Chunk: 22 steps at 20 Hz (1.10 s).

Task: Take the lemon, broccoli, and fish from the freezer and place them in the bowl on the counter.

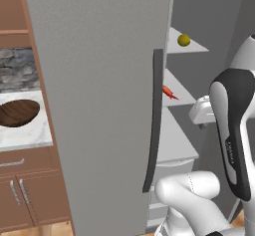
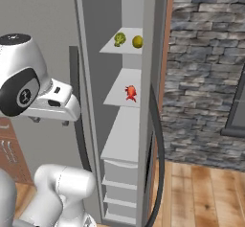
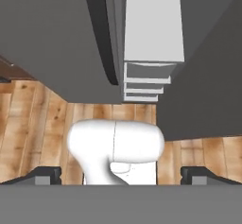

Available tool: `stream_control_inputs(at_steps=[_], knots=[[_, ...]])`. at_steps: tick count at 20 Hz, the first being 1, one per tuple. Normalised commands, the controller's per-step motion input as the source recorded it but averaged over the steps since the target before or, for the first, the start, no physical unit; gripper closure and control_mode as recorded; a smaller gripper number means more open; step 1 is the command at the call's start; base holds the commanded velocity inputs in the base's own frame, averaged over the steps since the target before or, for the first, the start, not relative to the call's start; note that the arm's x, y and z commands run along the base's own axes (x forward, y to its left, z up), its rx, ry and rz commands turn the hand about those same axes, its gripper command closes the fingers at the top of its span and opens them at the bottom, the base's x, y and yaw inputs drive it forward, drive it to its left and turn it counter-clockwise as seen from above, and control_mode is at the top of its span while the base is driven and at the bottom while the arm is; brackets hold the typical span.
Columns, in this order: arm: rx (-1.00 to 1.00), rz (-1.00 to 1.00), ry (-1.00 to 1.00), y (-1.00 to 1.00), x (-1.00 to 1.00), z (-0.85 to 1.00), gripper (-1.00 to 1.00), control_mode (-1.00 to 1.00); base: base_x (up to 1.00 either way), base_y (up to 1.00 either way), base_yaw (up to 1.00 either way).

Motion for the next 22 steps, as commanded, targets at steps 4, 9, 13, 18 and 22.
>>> stream_control_inputs(at_steps=[4,9,13,18,22], knots=[[0.00,0.00,0.00,0.00,0.00,0.00,-1.00,1.00,0.46,-0.38,0.08],[0.00,0.00,0.00,0.00,0.00,0.00,-1.00,1.00,0.64,-0.28,0.08],[0.00,0.00,0.00,0.00,0.00,0.00,-1.00,1.00,0.51,-0.29,0.02],[0.00,0.00,0.00,0.00,0.00,0.00,-1.00,1.00,0.24,-0.53,0.00],[0.00,0.00,0.00,0.00,0.00,0.00,-1.00,1.00,0.21,-0.48,0.00]])
